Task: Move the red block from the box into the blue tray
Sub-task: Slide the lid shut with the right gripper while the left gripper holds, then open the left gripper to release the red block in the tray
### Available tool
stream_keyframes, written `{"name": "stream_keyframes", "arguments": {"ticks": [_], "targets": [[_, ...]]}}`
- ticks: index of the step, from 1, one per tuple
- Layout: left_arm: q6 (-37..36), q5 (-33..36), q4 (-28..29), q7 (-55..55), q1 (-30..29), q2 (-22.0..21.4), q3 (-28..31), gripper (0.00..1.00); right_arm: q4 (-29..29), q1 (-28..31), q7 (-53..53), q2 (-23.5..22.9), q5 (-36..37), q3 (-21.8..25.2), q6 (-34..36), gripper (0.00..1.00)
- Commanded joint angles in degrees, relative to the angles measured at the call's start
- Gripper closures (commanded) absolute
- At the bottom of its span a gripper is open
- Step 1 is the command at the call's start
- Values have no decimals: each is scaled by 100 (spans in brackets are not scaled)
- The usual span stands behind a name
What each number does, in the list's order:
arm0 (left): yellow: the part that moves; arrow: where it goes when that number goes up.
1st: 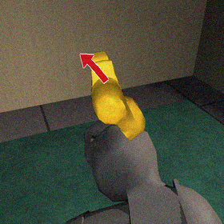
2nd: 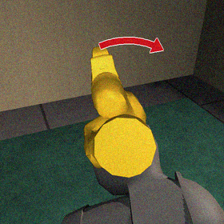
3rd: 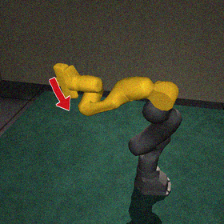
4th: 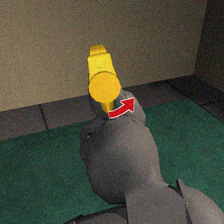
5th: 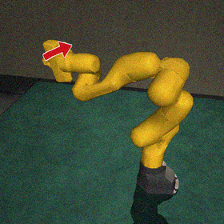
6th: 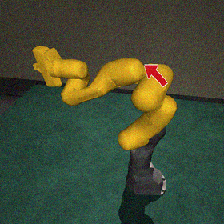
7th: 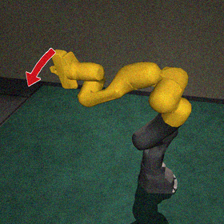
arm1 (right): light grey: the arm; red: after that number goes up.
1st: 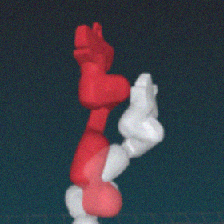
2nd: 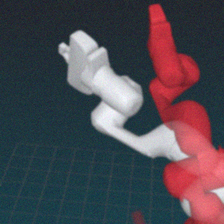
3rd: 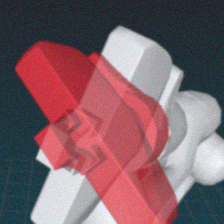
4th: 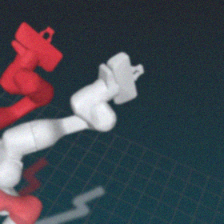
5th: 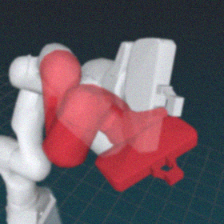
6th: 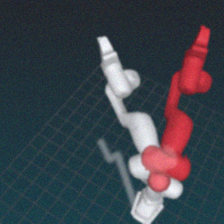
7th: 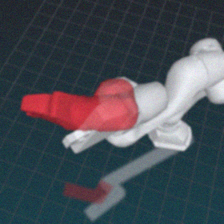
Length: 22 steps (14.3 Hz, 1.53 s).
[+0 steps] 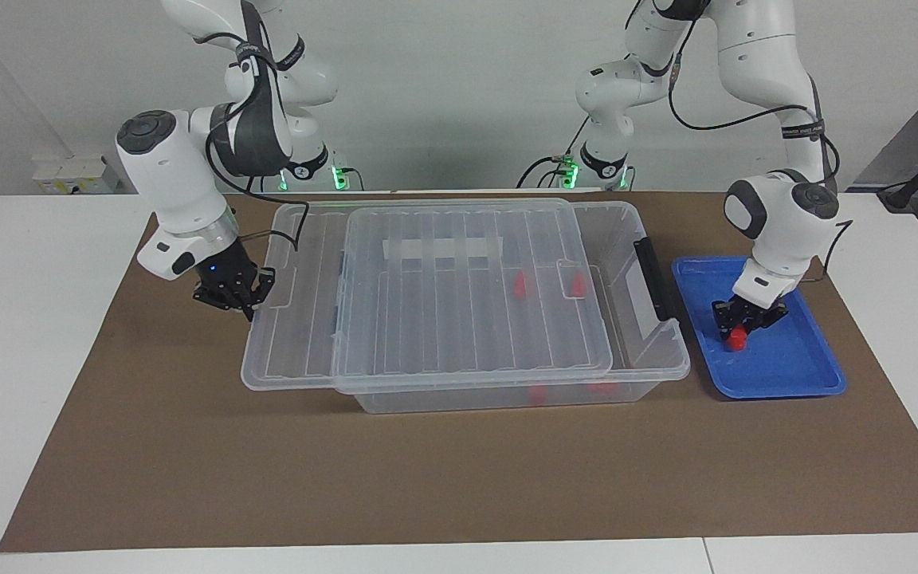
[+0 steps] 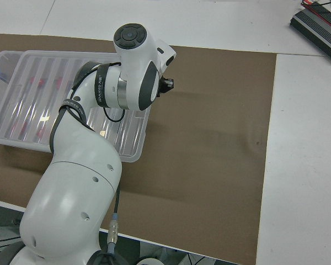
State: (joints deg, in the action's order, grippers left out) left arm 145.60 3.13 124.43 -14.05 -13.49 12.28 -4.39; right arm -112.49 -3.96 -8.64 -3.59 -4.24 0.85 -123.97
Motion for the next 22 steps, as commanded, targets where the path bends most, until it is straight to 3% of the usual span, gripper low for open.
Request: {"name": "stream_keyframes", "arguments": {"ticks": [1, 3, 6, 8, 9, 10, 18, 22], "targets": [[415, -93, 221, -19, 65, 29, 70, 100, 35, -105, 275, -72, -165, -67, -65, 100], [784, -93, 345, -28, 56, 134, 70, 100, 35, -184, 415, -72, -165, -76, -65, 100], [777, -93, 354, -28, 74, 135, 70, 100, 35, -377, 766, -72, -165, -85, -74, 100], [716, -85, 301, -28, 74, 143, 70, 59, 35, -517, 942, -72, -165, -85, -92, 100], [698, -85, 292, -45, 74, 143, 70, 20, 35, -553, 1048, -63, -165, -85, -101, 100], [663, -85, 284, -63, 74, 135, 70, 0, 35, -631, 1110, -63, -165, -76, -101, 100], [-285, -85, -147, -54, 92, -85, 18, 0, 35, -782, 1365, -63, -165, -85, -109, 100], [-1452, -85, -743, -37, 276, -453, 9, 0, 35, -843, 1365, -54, -165, -85, -109, 100]]}}
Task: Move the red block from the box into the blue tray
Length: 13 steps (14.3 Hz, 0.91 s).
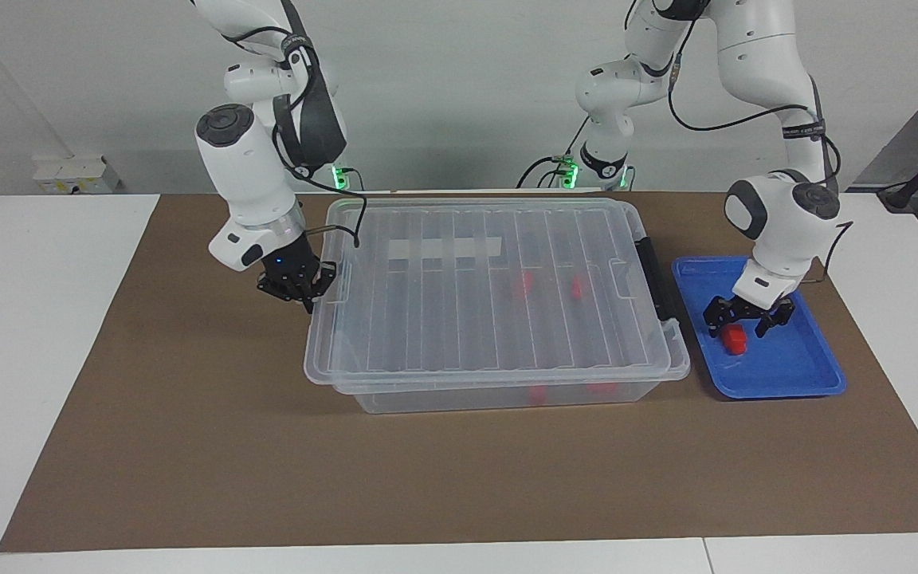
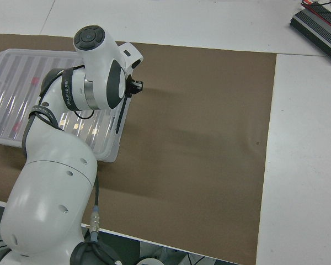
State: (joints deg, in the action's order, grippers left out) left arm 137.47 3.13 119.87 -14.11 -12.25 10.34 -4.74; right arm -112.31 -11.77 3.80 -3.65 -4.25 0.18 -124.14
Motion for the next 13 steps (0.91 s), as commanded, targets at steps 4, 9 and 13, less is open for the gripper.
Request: {"name": "stream_keyframes", "arguments": {"ticks": [4, 9, 13], "targets": [[-1878, -84, -1130, -31, 205, -463, -26, 0, 16, -80, 68, -48, -164, -18, -92, 100], [-3497, -93, -2151, 703, 223, -761, -684, 0, 226, 218, -204, 127, -6, 52, 354, 100], [-4034, -84, -2152, 1646, 563, -1069, -985, 0, 893, 552, -160, 242, 398, 69, 1329, 100]]}}
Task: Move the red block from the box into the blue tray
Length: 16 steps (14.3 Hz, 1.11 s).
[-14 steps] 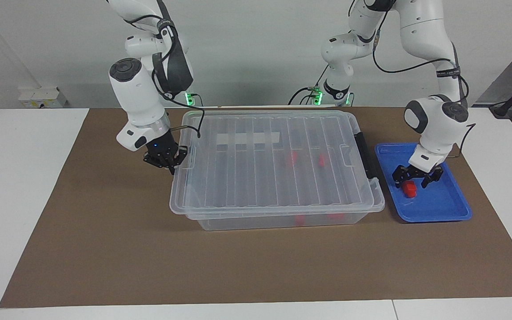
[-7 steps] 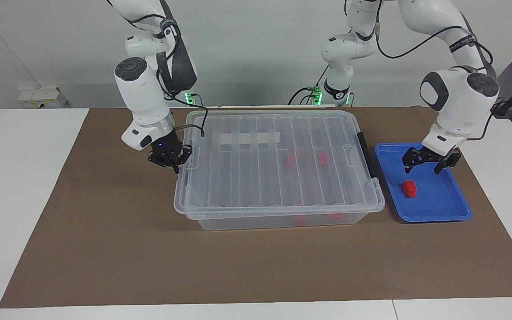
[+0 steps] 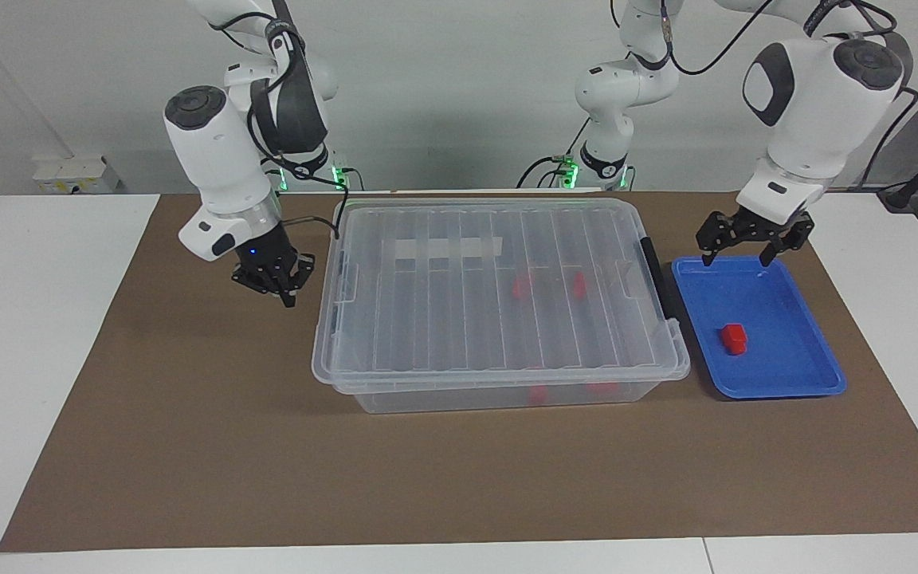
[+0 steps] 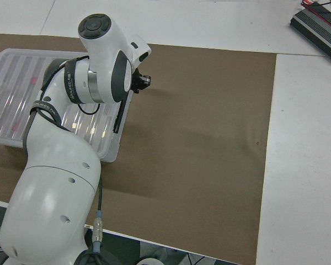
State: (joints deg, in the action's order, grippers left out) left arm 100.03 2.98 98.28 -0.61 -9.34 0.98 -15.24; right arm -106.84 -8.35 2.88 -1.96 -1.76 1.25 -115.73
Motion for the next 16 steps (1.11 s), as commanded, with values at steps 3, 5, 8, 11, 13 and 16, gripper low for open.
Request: {"name": "stream_keyframes", "arguments": {"ticks": [3, 5, 8, 11, 13, 16], "targets": [[-527, -78, 77, 386, 2099, -344, 1916, 0, 996, 430, -8, 82, 193, -11, 1479, 100], [-729, -87, 25, 395, 2138, -440, 1911, 0, 1357, 614, 185, 82, 211, -11, 2069, 51], [-1317, -350, -168, 413, 2086, -554, 1823, 0, 1762, 825, 309, 117, 229, -11, 2869, 0], [-1609, -342, -318, 352, 2077, -555, 1832, 0, 1658, 913, 580, 222, 115, -11, 2889, 0], [-1600, -333, -178, 316, 2033, -677, 1841, 0, 1535, 879, 1002, 292, 88, -20, 2880, 0], [-1618, -333, -134, 237, 1901, -669, 1841, 0, 1569, 870, 942, 301, 88, -29, 2915, 0]]}}
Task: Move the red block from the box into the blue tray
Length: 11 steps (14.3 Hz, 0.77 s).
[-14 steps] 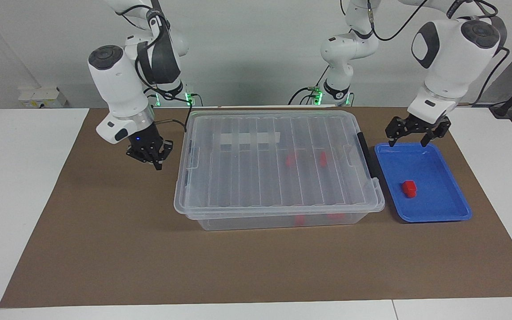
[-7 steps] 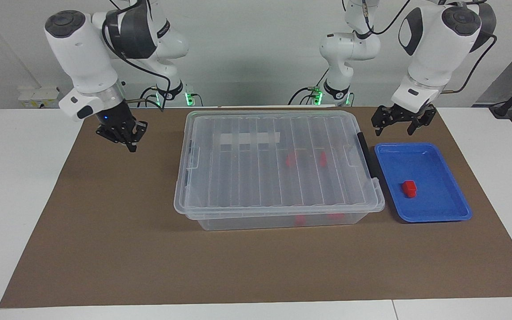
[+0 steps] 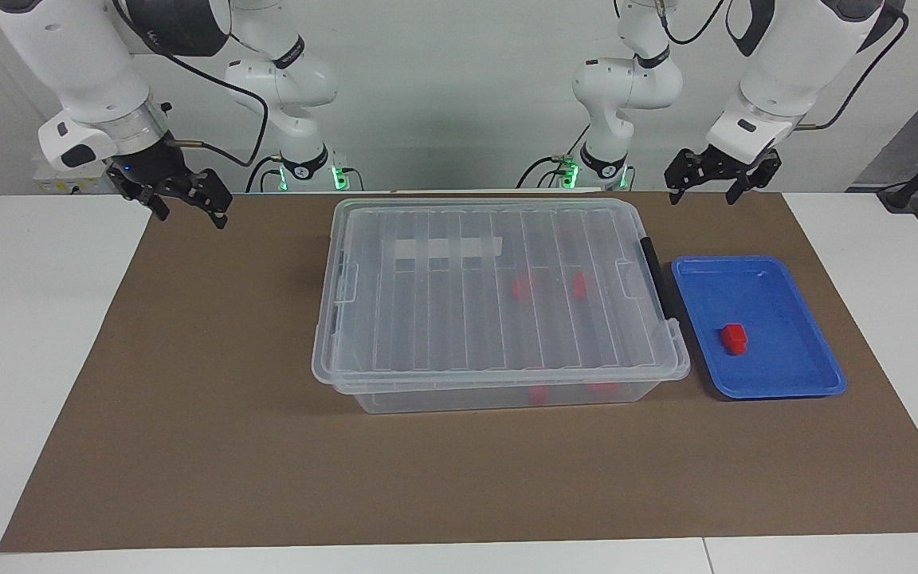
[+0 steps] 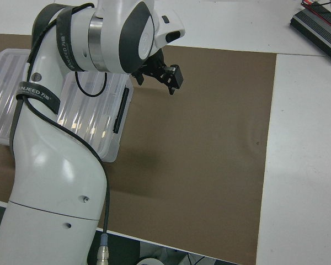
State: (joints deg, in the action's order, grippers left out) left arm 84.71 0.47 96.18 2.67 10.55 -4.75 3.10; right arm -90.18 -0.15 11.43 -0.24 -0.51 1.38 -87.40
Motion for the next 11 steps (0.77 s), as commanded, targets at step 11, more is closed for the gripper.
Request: {"name": "stream_keyframes", "arguments": {"ticks": [11], "targets": [[-25, -47, -46, -126, -124, -131, 94, 0, -105, -318, -440, 164, 130, 363, 188, 0]]}}
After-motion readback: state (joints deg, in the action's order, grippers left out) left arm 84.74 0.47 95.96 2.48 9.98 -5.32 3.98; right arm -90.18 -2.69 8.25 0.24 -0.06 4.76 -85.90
